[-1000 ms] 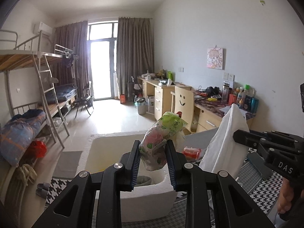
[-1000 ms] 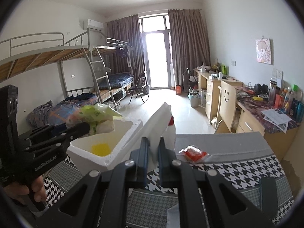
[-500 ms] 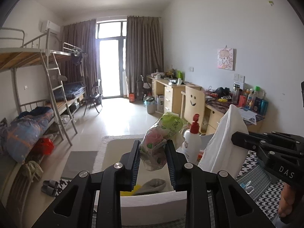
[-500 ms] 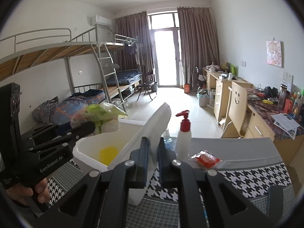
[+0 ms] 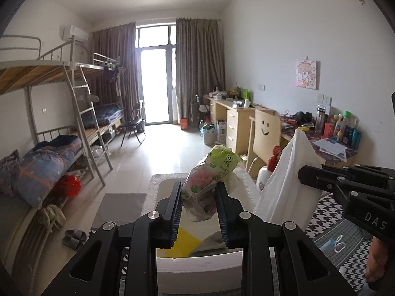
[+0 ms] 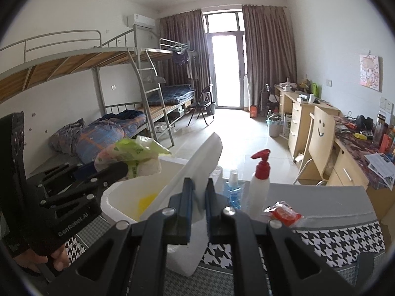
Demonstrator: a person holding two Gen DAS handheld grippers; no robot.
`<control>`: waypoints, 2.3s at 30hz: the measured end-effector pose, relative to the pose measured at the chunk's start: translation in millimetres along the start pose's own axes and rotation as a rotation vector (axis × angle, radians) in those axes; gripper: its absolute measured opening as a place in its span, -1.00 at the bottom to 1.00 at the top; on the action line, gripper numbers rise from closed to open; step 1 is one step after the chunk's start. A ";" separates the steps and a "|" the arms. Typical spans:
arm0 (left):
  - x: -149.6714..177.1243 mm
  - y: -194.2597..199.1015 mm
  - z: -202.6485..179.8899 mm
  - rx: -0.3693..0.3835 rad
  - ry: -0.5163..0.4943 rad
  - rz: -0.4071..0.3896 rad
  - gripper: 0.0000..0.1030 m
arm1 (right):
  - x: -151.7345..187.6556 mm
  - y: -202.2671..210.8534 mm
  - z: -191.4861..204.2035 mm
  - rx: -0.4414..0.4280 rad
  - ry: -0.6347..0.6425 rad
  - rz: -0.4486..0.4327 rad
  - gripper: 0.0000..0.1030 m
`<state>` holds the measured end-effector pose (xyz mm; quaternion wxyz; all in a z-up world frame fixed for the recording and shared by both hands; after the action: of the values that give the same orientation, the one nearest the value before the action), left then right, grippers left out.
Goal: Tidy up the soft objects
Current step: 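Carry the wipes package and white tissue over the white foam box with both grippers, then open the left gripper to drop the wipes package into the box, then lower the white tissue into the box and open the right gripper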
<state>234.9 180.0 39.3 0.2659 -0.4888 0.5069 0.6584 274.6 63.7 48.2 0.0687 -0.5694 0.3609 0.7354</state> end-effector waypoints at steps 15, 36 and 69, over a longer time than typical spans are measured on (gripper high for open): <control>7.0 -23.7 6.9 0.005 0.006 0.052 -0.42 | -2.2 -19.5 7.5 -0.010 0.021 0.032 -0.76; 7.4 -1.4 44.4 -0.087 0.078 0.002 0.96 | -7.6 -40.5 20.6 -0.009 0.030 0.058 -0.76; 27.9 12.8 77.7 -0.138 0.115 0.004 0.98 | 11.2 -85.4 37.2 -0.006 0.040 0.195 0.04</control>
<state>184.4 243.6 19.7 0.2009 -0.5419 0.4756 0.6632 285.2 145.3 3.0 -0.0118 -0.5463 0.4137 0.7282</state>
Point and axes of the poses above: each gripper's, at about its wrist camera, not at the fingertips, and y roughly against the way its jaws point, z to its left, x to its underside, the point moved 5 cm from there along -y, roughly the way its jaws point
